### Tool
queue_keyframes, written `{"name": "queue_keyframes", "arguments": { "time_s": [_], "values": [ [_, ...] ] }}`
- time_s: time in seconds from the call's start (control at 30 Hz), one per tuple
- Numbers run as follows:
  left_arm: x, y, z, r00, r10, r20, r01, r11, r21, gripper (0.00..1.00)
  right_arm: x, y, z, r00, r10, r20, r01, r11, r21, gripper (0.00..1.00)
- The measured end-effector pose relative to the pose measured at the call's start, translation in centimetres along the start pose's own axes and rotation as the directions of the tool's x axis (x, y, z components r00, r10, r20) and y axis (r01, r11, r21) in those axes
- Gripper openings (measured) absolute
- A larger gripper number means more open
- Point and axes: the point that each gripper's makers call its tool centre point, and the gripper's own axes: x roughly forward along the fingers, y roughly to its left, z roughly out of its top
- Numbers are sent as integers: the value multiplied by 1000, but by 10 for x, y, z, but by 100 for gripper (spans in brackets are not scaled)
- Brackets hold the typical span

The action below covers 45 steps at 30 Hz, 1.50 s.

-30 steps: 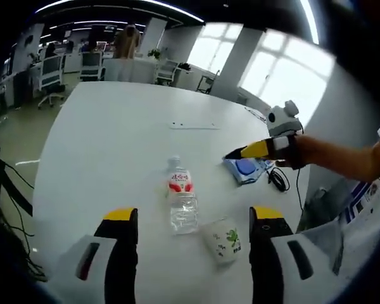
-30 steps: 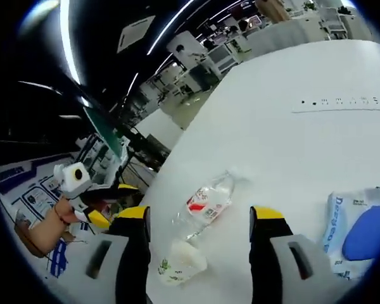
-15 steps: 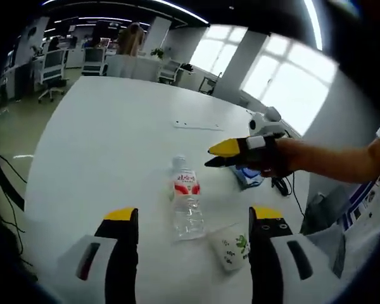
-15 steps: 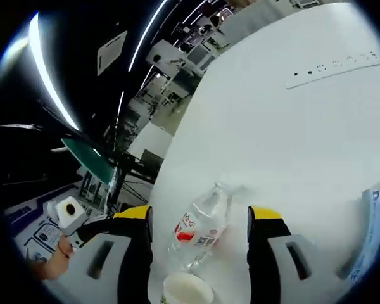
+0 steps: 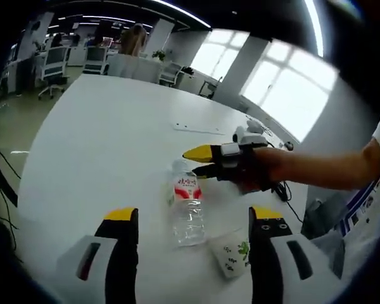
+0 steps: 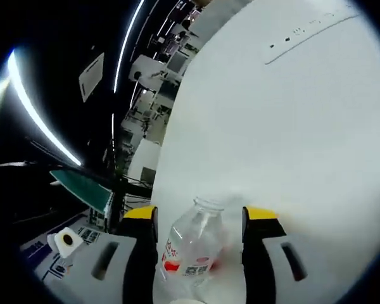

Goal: Arrange the tabletop items into an orderly group along one side of the table until the central work area is clear of visible clutter.

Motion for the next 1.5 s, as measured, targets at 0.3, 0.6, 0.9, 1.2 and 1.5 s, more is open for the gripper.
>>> {"name": "queue_keyframes", "arguments": {
  "time_s": [0.3, 0.6, 0.9, 1.2, 1.5],
  "values": [
    [6, 3, -4, 1000, -4, -2, 4, 1000, -8, 71, 15, -4, 8, 998, 48, 49, -51, 996, 77, 35],
    [13, 8, -1, 1000, -11, 6, 11, 1000, -19, 71, 24, -10, 8, 998, 49, 39, -52, 995, 84, 22],
    [20, 11, 0, 1000, -20, -2, 20, 1000, -14, 70, 24, -2, 9, 998, 58, 38, -61, 996, 70, 20],
    [22, 17, 1, 999, -31, -8, 31, 999, -22, 69, 21, 15, 15, 994, 98, 46, -97, 995, -21, 20],
    [37, 20, 5, 995, -102, -12, 102, 994, -38, 69, 15, 37, 17, 989, 146, 14, -142, 976, -164, 20]
  ]
}}
